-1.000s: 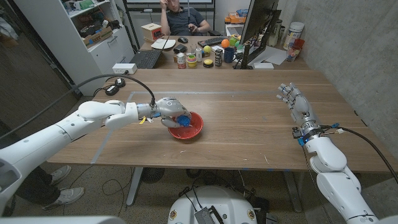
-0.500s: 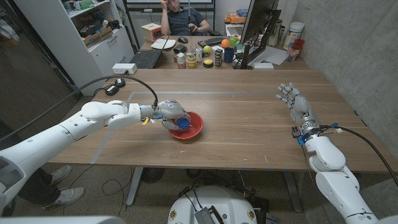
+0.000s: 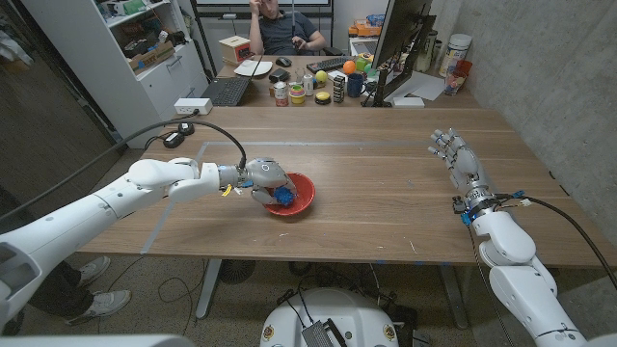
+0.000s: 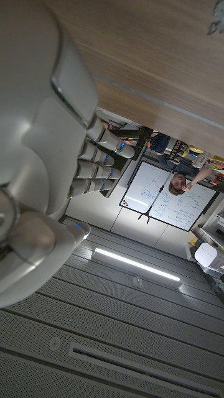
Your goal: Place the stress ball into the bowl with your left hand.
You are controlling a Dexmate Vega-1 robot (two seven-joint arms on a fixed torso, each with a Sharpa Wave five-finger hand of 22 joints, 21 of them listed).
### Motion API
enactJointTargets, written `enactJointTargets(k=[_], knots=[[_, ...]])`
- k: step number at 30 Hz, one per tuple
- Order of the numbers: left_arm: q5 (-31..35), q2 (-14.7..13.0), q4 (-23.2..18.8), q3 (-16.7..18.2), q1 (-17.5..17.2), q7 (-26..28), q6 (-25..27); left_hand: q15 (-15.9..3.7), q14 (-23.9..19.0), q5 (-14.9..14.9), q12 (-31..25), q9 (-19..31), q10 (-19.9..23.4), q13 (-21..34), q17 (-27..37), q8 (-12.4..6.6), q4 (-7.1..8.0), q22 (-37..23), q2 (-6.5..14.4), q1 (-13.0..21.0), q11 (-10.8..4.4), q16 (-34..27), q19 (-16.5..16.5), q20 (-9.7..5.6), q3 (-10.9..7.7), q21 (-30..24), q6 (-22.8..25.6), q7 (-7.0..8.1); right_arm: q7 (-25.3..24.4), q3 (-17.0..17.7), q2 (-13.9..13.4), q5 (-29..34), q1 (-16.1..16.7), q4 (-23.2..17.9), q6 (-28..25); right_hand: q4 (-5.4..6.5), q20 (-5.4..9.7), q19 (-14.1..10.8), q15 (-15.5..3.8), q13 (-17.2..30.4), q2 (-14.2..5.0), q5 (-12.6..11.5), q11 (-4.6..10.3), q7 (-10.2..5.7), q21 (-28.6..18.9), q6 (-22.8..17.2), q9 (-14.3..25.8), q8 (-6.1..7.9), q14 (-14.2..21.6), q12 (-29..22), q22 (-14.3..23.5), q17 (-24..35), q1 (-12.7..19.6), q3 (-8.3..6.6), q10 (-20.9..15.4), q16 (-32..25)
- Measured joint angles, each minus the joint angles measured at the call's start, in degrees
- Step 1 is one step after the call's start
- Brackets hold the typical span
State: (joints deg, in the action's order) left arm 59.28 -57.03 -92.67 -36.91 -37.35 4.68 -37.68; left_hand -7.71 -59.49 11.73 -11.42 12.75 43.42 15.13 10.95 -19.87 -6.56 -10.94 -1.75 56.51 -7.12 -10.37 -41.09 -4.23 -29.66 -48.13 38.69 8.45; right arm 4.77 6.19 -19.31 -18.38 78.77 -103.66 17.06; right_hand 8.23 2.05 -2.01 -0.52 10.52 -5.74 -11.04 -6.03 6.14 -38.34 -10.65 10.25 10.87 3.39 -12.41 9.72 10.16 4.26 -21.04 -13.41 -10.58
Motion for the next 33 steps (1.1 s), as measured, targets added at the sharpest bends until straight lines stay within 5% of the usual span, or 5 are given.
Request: enactJointTargets(k=[7,15,33], knots=[[0.1,-0.6,-1.0,0.0,-0.5,-0.5,0.2,1.42,7.0,0.1,0.2,0.4,-2.7,-0.2,-0.1,0.88,0.56,0.5,1.9,1.9,-2.76,0.3,3.7,0.67,1.47,0.4,-0.3,1.31,-0.1,0.0,0.0,0.0,0.3,-0.2,0.3,0.00,0.00,0.0,0.20,0.0,0.00,0.0,0.00,0.00,0.0,0.0,0.0,0.00,0.2,0.0,0.0,0.0,0.0,0.00,0.0,0.0],[0.9,-1.2,-2.4,0.4,-1.2,-1.0,1.0,2.19,13.9,0.1,0.2,0.6,-5.3,-0.3,0.1,1.69,0.64,0.8,1.6,0.6,-4.97,0.8,4.9,0.86,2.68,0.9,-2.8,1.35,-0.3,0.0,0.1,0.0,0.8,-0.4,0.8,0.00,0.00,0.0,0.20,0.0,0.00,0.0,0.01,0.00,0.2,0.0,0.0,0.00,0.2,0.0,0.0,0.0,0.0,0.00,0.0,0.0],[3.0,-2.4,-4.4,1.1,-2.3,-0.4,2.3,4.39,24.5,0.6,0.5,0.6,-17.7,-1.0,0.9,5.30,1.33,0.8,0.6,-0.8,-4.51,0.6,8.5,1.17,5.43,2.6,-13.4,0.47,-0.5,-0.3,0.1,0.0,1.2,-0.5,1.2,0.00,-0.01,-0.4,0.20,0.0,0.00,-0.4,0.01,0.00,0.6,0.0,0.0,0.00,0.2,0.0,0.0,0.0,0.0,0.00,0.0,0.0]])
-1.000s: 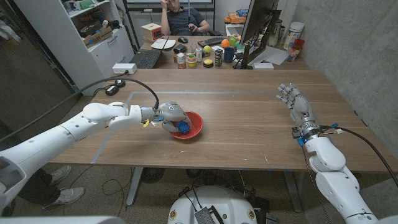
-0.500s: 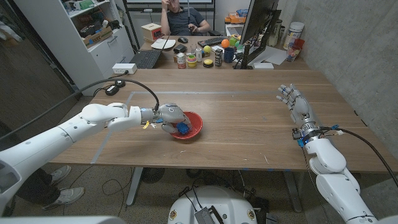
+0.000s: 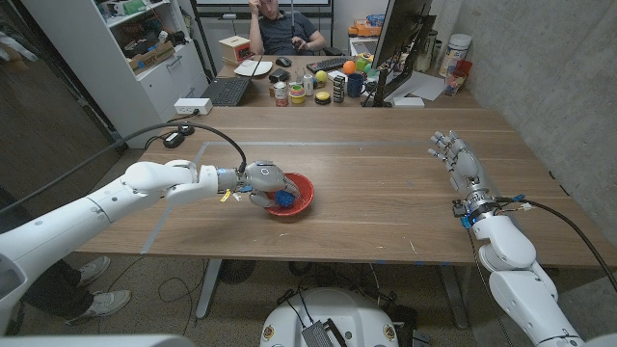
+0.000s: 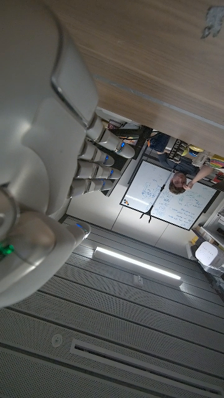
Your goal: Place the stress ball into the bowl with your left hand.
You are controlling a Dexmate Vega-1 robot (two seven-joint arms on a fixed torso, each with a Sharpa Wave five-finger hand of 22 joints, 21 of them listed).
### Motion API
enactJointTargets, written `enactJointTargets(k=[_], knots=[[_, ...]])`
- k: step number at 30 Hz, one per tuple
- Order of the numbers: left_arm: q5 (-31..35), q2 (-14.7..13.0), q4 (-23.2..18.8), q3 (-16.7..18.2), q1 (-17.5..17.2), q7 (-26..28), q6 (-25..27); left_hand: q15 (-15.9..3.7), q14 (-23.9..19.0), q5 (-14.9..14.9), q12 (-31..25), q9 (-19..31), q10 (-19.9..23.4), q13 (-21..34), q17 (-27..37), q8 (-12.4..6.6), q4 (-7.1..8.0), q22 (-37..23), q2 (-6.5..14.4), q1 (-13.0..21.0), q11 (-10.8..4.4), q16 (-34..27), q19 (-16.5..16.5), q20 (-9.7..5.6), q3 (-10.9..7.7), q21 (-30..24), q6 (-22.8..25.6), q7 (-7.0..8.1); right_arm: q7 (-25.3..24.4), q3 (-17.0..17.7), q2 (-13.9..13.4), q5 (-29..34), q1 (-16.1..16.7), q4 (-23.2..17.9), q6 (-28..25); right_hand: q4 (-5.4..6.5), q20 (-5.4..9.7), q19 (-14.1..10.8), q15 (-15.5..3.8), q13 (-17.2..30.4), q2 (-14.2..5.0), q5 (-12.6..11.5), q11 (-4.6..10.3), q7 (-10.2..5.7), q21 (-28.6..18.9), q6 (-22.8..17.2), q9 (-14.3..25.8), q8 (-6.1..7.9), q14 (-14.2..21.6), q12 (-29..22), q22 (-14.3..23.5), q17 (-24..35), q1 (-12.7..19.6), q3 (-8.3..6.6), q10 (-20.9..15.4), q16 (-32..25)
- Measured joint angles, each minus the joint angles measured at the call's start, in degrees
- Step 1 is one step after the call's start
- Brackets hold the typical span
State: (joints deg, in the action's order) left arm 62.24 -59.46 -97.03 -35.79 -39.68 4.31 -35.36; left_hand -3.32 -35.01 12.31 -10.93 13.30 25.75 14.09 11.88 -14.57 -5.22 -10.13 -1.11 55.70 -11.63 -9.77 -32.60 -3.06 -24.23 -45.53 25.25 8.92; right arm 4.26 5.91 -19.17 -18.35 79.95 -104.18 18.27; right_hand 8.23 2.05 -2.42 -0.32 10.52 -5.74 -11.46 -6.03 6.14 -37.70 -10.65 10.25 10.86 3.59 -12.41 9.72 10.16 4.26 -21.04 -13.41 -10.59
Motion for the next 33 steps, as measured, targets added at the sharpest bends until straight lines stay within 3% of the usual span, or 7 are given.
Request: enactJointTargets(k=[8,14,21,26,33], knots=[[0.3,-0.3,-0.4,0.2,-0.1,0.7,0.2,0.28,2.7,0.2,0.0,0.0,-2.4,0.0,0.3,0.44,0.34,0.0,-0.2,-0.7,0.53,-0.4,1.0,-0.13,0.80,0.8,-1.6,-0.94,0.0,-0.2,0.0,0.0,-0.3,0.3,0.0,0.00,0.00,0.0,0.00,0.0,0.00,0.0,0.00,0.31,0.0,-0.3,0.0,0.00,0.0,0.0,0.0,0.0,0.0,0.00,0.0,0.0],[0.4,-0.4,-0.7,0.4,-0.1,1.1,0.3,0.55,6.9,0.2,0.0,0.0,-5.3,-0.3,0.3,0.88,0.63,0.0,-0.3,-1.5,1.66,-0.4,2.2,0.11,1.78,1.3,-3.3,-1.16,-0.1,-0.3,-0.1,0.0,-0.5,0.5,0.0,0.00,0.00,0.0,0.00,0.0,0.00,0.0,0.00,0.31,0.2,-0.3,0.0,0.00,0.0,0.0,0.0,0.0,0.0,0.00,0.0,0.0],[0.5,-0.5,-0.8,0.7,-0.1,1.4,0.3,0.74,11.6,0.4,0.0,0.0,-9.0,-0.5,0.5,1.29,0.98,0.3,-0.7,-2.1,3.02,-0.4,3.8,0.34,3.13,2.5,-5.9,-2.44,-0.1,-0.4,-0.1,-0.1,-0.8,0.8,0.0,0.00,0.00,0.0,0.32,0.0,0.00,0.0,-0.22,0.31,0.2,-0.3,0.0,0.00,0.3,0.0,0.0,0.0,0.0,0.00,-0.2,0.0],[0.5,-0.6,-0.9,0.8,0.0,1.5,0.3,0.78,12.6,0.4,0.0,0.0,-9.8,-0.6,0.5,1.72,1.05,0.3,-1.3,-2.8,3.84,-0.4,4.5,0.39,3.92,3.0,-6.8,-2.67,-0.1,-0.5,-0.1,-0.1,-1.1,1.1,0.1,0.00,0.00,0.0,0.31,0.0,0.00,0.0,-0.32,0.31,0.2,-0.3,0.0,0.00,0.3,0.0,0.0,0.0,0.0,0.00,-0.3,0.0],[0.3,-0.6,-0.9,1.1,0.1,1.4,0.3,0.79,13.2,0.4,0.0,-0.1,-10.5,-0.8,0.5,1.77,1.64,0.3,-2.3,-4.1,3.85,-0.4,5.0,0.33,5.10,3.4,-7.6,-2.87,-0.2,-0.7,-0.2,-0.2,-1.5,1.5,0.1,0.24,0.00,0.0,0.31,0.0,0.00,0.0,-0.32,0.31,0.4,-0.3,0.0,0.00,0.3,0.0,0.0,0.0,0.0,-0.24,-0.3,0.0]])
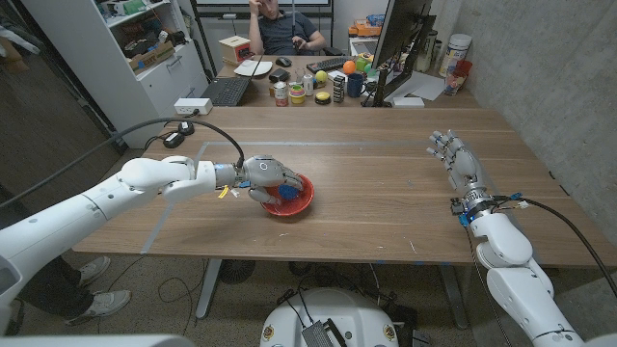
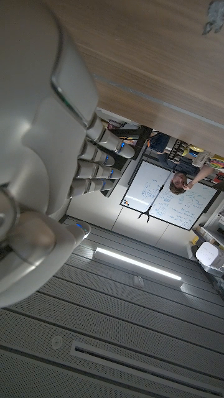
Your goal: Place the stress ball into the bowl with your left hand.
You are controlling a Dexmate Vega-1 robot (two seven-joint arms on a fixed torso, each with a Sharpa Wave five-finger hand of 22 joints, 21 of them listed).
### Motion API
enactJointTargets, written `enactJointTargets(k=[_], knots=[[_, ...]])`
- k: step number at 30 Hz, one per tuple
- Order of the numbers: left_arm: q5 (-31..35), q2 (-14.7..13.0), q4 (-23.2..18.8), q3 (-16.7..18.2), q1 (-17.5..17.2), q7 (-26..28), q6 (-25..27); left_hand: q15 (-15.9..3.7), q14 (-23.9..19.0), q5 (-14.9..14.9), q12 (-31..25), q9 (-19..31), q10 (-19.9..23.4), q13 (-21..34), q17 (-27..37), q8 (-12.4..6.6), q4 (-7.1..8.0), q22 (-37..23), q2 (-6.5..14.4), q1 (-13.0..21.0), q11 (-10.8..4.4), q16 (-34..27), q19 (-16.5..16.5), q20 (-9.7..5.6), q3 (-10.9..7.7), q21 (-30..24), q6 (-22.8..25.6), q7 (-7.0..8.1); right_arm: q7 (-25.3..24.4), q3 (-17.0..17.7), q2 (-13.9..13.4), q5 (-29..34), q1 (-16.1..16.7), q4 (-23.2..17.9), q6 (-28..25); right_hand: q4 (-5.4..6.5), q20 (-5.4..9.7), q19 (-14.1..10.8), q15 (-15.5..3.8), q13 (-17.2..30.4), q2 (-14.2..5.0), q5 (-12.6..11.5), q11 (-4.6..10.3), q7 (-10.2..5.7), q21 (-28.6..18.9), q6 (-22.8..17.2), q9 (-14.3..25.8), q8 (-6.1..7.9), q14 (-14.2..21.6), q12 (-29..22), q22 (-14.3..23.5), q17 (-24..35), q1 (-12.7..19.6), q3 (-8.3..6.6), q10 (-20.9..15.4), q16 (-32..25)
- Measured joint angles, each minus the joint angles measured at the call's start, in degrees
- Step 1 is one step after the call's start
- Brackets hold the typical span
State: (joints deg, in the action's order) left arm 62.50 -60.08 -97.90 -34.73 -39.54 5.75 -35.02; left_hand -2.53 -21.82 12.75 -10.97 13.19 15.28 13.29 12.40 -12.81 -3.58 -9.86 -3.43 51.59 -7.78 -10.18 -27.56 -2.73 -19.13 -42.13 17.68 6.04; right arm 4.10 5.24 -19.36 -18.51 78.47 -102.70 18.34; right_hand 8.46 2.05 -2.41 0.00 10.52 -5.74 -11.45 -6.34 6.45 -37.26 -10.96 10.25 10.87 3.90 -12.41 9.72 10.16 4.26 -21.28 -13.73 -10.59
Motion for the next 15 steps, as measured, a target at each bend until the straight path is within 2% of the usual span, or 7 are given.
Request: enactJointTargets(k=[15], knots=[[-1.1,-0.5,-0.3,1.2,-0.2,1.0,0.0,0.29,1.2,0.8,-0.3,-0.2,-0.9,-0.3,-0.2,0.00,1.15,0.0,-1.3,-2.8,0.30,-0.2,1.1,-0.12,2.41,1.5,0.0,0.00,0.0,-0.4,-0.1,-0.1,-0.8,0.8,0.0,0.00,0.00,0.0,0.00,0.0,0.00,0.0,0.01,0.00,0.4,0.0,0.0,0.00,0.0,0.0,0.0,0.0,0.0,0.00,0.0,0.0]])
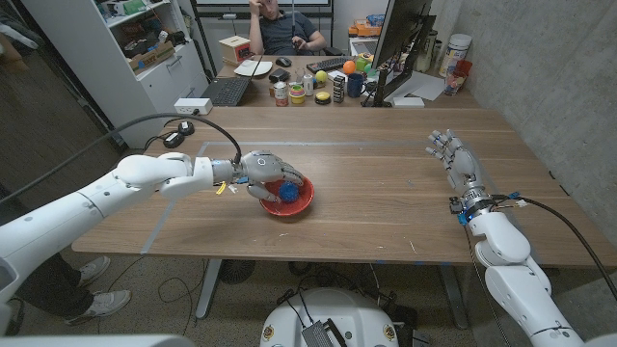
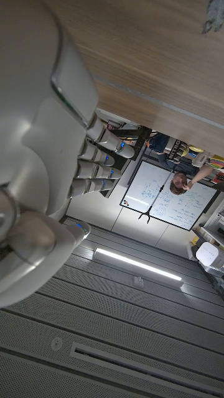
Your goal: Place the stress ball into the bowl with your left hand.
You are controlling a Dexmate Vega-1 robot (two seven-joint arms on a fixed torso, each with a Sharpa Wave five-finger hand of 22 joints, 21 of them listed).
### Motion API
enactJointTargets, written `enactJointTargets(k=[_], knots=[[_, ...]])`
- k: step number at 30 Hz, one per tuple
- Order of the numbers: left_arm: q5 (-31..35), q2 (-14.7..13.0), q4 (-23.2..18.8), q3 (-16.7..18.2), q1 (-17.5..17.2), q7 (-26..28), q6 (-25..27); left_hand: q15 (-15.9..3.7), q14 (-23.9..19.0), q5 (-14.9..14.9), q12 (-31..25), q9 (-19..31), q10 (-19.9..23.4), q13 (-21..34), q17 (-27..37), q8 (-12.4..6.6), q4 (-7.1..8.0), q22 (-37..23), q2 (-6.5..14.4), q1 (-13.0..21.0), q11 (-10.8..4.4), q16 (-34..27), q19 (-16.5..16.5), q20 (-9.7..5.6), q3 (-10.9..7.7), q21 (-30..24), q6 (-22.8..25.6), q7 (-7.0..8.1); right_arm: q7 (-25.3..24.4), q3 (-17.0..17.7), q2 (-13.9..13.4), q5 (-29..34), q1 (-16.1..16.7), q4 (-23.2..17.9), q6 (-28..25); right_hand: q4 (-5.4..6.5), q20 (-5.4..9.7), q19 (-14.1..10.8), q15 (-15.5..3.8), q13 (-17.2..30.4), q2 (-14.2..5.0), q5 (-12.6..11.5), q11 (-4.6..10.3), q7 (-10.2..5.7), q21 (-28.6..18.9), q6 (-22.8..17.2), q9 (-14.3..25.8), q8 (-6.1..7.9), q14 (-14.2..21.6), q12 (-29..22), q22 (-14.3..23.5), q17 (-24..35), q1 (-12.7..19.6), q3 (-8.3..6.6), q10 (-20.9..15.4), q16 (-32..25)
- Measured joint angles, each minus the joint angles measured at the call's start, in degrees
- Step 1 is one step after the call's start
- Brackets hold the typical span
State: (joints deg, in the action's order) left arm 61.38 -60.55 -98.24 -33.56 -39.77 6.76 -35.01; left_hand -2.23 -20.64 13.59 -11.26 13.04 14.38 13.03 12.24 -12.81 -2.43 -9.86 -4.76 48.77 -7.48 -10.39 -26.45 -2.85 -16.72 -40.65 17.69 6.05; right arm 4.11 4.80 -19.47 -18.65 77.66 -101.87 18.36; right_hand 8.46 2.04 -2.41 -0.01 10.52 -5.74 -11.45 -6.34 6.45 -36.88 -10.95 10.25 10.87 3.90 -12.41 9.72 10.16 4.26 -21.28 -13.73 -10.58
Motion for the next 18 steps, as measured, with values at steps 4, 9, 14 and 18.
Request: enactJointTargets(k=[4,9,14,18], knots=[[-0.2,-0.2,-0.1,0.5,-0.2,0.5,0.0,0.00,0.0,0.0,-0.4,0.0,0.0,0.0,0.0,0.00,0.16,0.0,0.0,-0.2,0.00,0.0,0.0,0.00,0.17,0.0,0.0,0.00,0.0,-0.1,0.0,0.0,-0.1,0.1,0.0,0.00,0.00,0.0,0.00,0.0,0.00,0.0,0.20,0.00,0.1,0.0,0.0,0.00,0.0,0.0,0.0,0.0,0.0,0.00,-0.2,0.0],[-1.0,-0.3,-0.1,1.4,-0.6,2.0,-0.1,-0.30,0.3,0.4,-0.4,0.0,0.0,0.0,0.0,-0.44,0.29,0.0,-0.2,-0.7,0.00,0.0,0.5,0.08,0.78,0.6,0.0,0.00,0.0,-0.2,-0.1,0.0,-0.2,0.2,0.0,0.00,0.00,0.0,0.00,0.0,0.00,0.0,0.20,0.00,0.1,0.0,0.0,0.00,0.0,0.0,0.0,0.0,0.0,0.00,-0.2,0.0],[-2.0,-0.4,-0.1,2.3,-1.0,3.6,-0.4,-0.28,0.9,0.4,-0.4,0.0,0.0,0.0,0.0,-0.44,0.53,0.0,-0.2,-1.1,0.00,0.0,1.1,0.27,1.03,1.1,0.0,-0.02,0.0,-0.2,-0.1,-0.1,-0.3,0.4,0.1,0.00,0.00,0.0,0.00,0.0,0.00,0.0,0.20,0.00,0.1,0.0,0.0,0.00,0.0,0.0,0.0,0.0,0.0,0.00,-0.2,0.0],[-2.6,-0.5,-0.1,3.0,-1.2,4.4,-0.5,-0.16,1.7,0.9,-0.4,0.0,-0.2,-0.3,-0.2,-0.44,0.84,0.0,-0.4,-1.3,0.21,0.0,1.3,0.51,1.34,1.5,-0.4,-0.47,0.0,-0.3,-0.1,-0.2,-0.3,0.5,0.2,0.00,0.00,0.0,0.00,0.0,0.00,0.0,0.20,0.00,0.1,0.0,0.0,0.00,0.0,0.0,0.0,0.0,0.0,0.00,-0.2,0.0]])
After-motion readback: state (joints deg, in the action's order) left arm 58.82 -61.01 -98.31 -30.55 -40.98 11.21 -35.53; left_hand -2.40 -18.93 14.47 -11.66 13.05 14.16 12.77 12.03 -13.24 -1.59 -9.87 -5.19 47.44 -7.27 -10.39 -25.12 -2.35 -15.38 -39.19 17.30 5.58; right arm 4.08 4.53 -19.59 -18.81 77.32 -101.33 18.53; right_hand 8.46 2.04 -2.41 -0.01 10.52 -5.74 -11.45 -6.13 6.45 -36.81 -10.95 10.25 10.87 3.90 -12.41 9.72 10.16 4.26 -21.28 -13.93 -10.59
